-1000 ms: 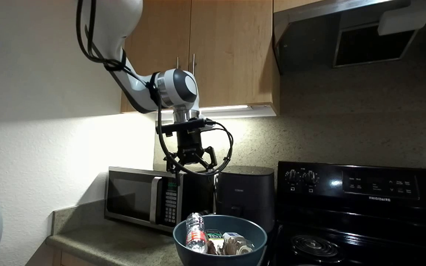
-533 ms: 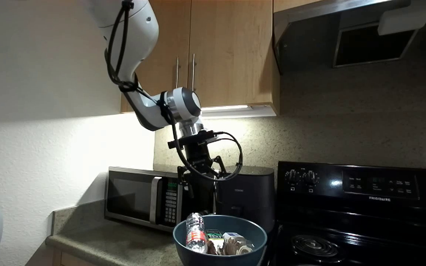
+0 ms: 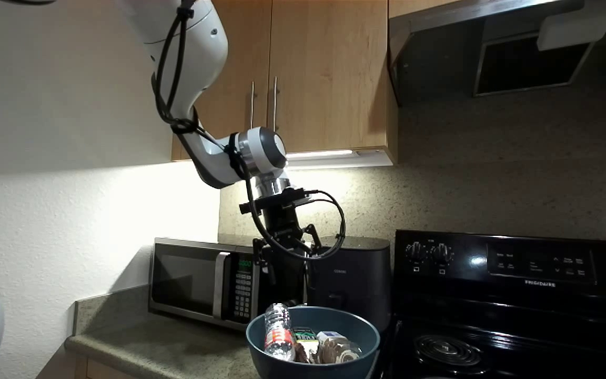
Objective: Remove the bottles from the bowl
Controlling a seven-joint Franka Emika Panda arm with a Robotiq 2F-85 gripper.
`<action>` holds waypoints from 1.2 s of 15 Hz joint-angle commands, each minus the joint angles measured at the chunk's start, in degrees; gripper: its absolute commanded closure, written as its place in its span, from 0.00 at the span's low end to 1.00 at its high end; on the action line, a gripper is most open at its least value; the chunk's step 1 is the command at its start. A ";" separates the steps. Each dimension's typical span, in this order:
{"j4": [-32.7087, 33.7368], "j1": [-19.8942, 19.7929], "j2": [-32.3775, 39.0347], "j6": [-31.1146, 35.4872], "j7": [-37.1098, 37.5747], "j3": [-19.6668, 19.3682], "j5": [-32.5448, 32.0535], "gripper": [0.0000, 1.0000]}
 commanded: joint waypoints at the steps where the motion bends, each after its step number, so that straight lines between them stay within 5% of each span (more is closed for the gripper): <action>1: 1.73 -0.22 3.38 2.98 -4.80 -0.18 2.18 0.00; 8: 9.09 -0.54 13.55 3.07 -17.29 1.11 9.99 0.00; 15: 12.51 -1.53 16.93 -8.23 -21.78 2.50 20.50 0.00; 16: 12.78 -1.57 17.10 -9.52 -21.00 2.21 20.79 0.11; 18: 12.51 -1.61 16.94 -10.43 -19.28 1.44 19.50 0.17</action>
